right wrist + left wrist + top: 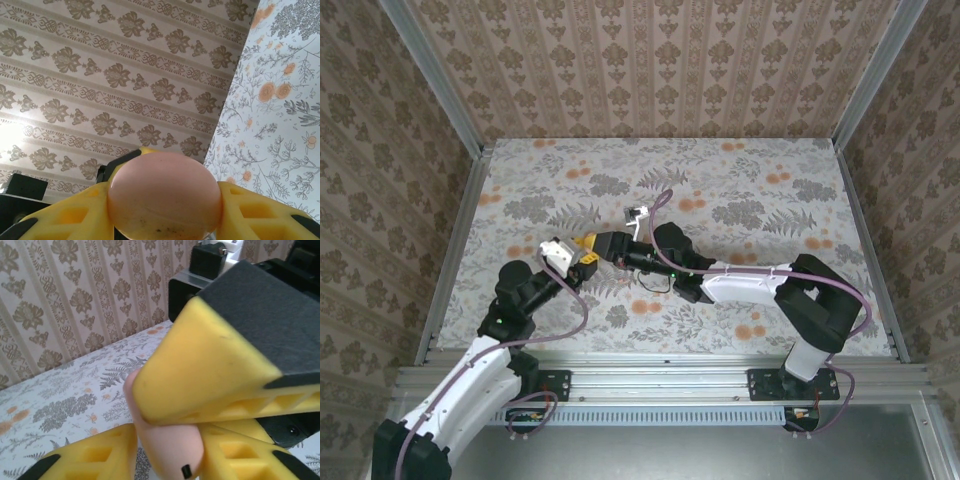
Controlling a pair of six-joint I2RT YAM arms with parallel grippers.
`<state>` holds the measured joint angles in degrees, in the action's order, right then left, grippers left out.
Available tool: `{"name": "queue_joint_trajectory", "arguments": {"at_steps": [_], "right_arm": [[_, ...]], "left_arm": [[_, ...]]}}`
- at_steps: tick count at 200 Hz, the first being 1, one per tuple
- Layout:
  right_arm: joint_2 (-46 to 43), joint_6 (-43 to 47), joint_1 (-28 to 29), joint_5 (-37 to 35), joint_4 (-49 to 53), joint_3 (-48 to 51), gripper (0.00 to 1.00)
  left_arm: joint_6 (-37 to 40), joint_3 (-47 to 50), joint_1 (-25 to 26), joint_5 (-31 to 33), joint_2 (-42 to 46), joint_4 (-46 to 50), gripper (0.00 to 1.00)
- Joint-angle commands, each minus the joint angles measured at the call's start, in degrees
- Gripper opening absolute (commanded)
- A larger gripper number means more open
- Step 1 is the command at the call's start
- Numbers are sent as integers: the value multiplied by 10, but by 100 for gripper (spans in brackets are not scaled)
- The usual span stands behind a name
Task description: Insert wireless bluetooth earbuds into charging case
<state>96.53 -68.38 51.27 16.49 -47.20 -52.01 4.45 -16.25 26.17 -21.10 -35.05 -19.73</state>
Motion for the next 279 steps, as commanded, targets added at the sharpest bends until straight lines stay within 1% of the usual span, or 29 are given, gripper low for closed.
{"name": "queue_joint_trajectory", "arguments": {"at_steps": [1, 31, 63, 71, 92, 103, 117, 133, 149, 166, 178, 181, 192, 204, 227, 241, 260, 279], "right_arm": [[7, -1, 9, 16, 1, 4, 41], [-3, 11, 9, 10, 12, 10, 42], [-27, 39, 8, -4, 40, 21, 46], [-34, 49, 7, -6, 48, 22, 50], [-59, 77, 0, -17, 70, 30, 66], [-75, 99, -6, -22, 82, 35, 71], [-98, 132, -16, -22, 94, 45, 74], [-131, 180, -28, -19, 108, 61, 75], [-163, 239, -44, -6, 123, 74, 74], [-211, 324, -64, 19, 153, 83, 73], [-240, 405, -81, 48, 179, 86, 71], [-246, 424, -86, 55, 185, 86, 70], [-263, 496, -104, 112, 207, 85, 66], [-275, 576, -125, 175, 236, 80, 64], [-268, 724, -155, 286, 332, 45, 64], [-258, 803, -161, 336, 391, 21, 61], [-244, 890, -162, 380, 445, -2, 59], [-227, 916, -162, 390, 462, -23, 59]], "left_arm": [[-6, -20, -5, 12, 16, -31, 27], [-10, -27, -5, -2, 16, -21, 17], [-20, -30, -5, -15, 12, -18, 11], [-22, -30, -5, -17, 10, -19, 10], [-30, -29, -4, -21, 10, -22, 9], [-36, -29, -6, -25, 10, -25, 9], [-45, -30, -8, -36, 9, -27, 8], [-57, -32, -15, -52, 2, -31, 8], [-73, -32, -25, -84, -10, -43, 8], [-86, -35, -33, -125, -27, -54, 8], [-92, -41, -36, -152, -38, -60, 7], [-93, -43, -36, -172, -41, -60, 7], [-95, -50, -36, -206, -50, -60, 7], [-96, -58, -36, -236, -58, -63, 7], [-100, -70, -35, -287, -69, -70, 8], [-100, -73, -33, -307, -71, -74, 8], [-99, -76, -29, -326, -70, -80, 8], [-95, -77, -26, -338, -71, -84, 8]]}}
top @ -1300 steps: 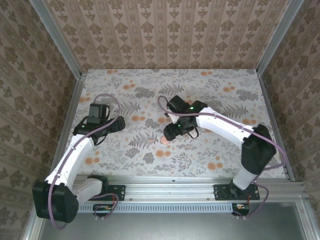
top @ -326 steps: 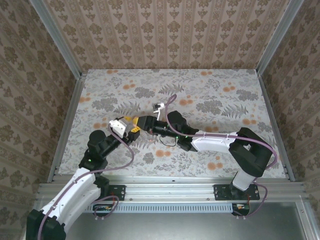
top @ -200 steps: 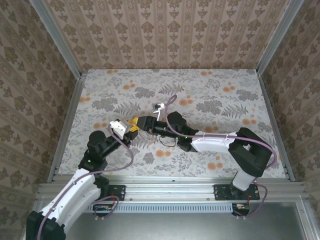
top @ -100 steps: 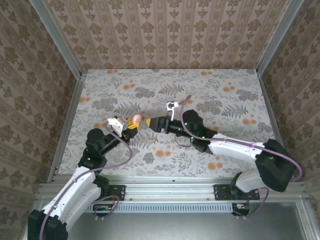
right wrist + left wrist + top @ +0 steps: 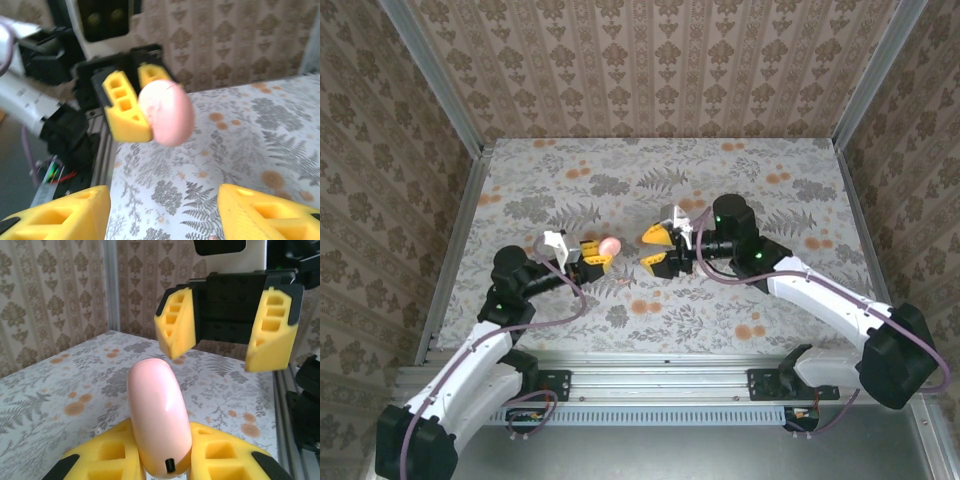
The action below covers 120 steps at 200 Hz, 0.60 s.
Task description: Insert wireless bluetooth earbuds into charging case
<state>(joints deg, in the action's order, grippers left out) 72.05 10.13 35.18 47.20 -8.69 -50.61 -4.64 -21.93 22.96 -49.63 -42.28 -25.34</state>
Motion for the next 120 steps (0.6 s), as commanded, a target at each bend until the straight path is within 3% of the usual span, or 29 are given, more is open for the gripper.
{"name": "queue_joint_trajectory", "arguments": {"at_steps": [1, 78, 120], "right_arm": [[19, 132, -1, 84, 78, -38, 59], [120, 190, 15, 159, 189, -164, 60], [147, 219, 27, 192, 213, -195, 53]], "left_arm": [[-4, -20, 7, -53, 2, -28, 8], [16, -24, 23, -51, 35, -11, 8], [20, -25, 28, -54, 32, -8, 8]]}}
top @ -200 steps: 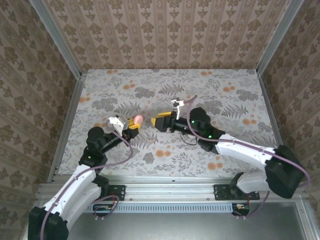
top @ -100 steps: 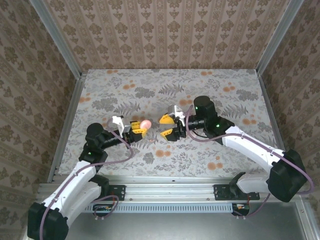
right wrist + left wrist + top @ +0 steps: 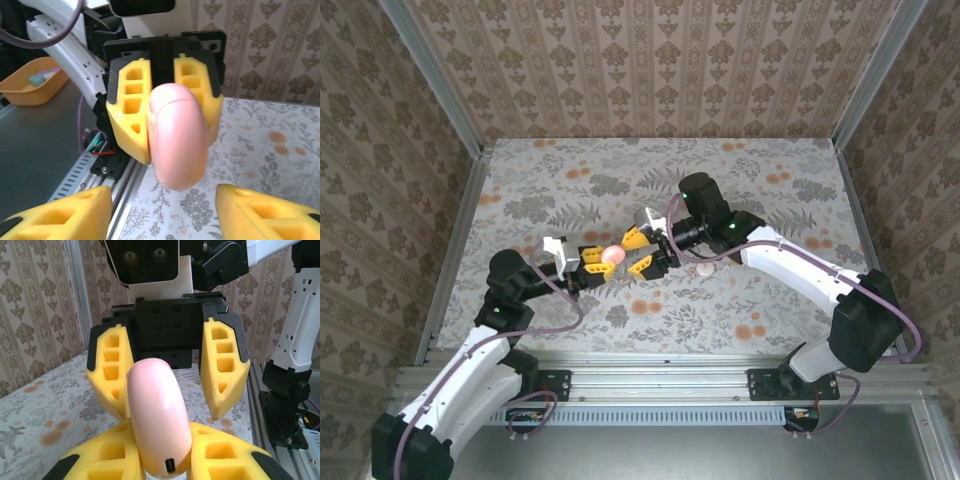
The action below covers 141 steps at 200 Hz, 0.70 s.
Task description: Insert wireless bluetooth earbuds into charging case
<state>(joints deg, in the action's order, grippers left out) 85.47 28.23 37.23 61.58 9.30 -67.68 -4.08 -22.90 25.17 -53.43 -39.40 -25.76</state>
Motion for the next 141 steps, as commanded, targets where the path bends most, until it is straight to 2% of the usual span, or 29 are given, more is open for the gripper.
{"name": "queue_joint_trajectory", "arguments": {"at_steps": [1, 61, 77, 118, 141], "right_arm": [[13, 38, 6, 49, 33, -25, 53], [30, 55, 13, 70, 39, -50, 42], [34, 57, 13, 71, 40, -57, 36], [41, 58, 13, 75, 36, -67, 26], [42, 69, 12, 74, 55, -75, 15]], "left_arm": [[14, -15, 5, -15, 3, -4, 8], [18, -15, 5, -15, 3, 2, 8], [21, -15, 5, -14, 4, 7, 8], [26, -14, 23, -11, 4, 13, 8], [33, -14, 25, -5, 3, 22, 10]]}}
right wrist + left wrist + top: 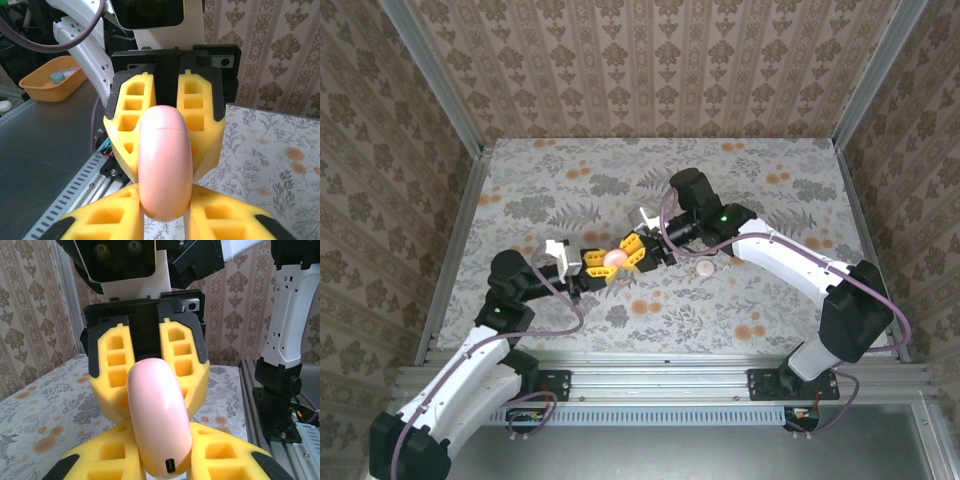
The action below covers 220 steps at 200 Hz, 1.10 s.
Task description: Insert wireless bluetooth earbuds into charging case
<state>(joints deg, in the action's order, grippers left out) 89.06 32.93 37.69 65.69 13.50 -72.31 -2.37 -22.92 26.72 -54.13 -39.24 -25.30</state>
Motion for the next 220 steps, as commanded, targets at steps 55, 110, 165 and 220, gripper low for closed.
{"name": "queue_joint_trajectory", "arguments": {"at_steps": [55, 110, 165, 220], "right_arm": [[-39, 95, -1, -120, 131, -7, 10], [-80, 183, 18, -382, 273, 1, 10], [-55, 219, 76, -436, 315, -31, 10], [-37, 201, 84, -376, 290, -49, 10]], "left_arm": [[78, -26, 13, 76, 4, 105, 63], [161, -54, 28, 110, -17, 207, 66], [202, -75, 50, 113, -52, 264, 65], [216, -84, 66, 104, -62, 284, 65]]}}
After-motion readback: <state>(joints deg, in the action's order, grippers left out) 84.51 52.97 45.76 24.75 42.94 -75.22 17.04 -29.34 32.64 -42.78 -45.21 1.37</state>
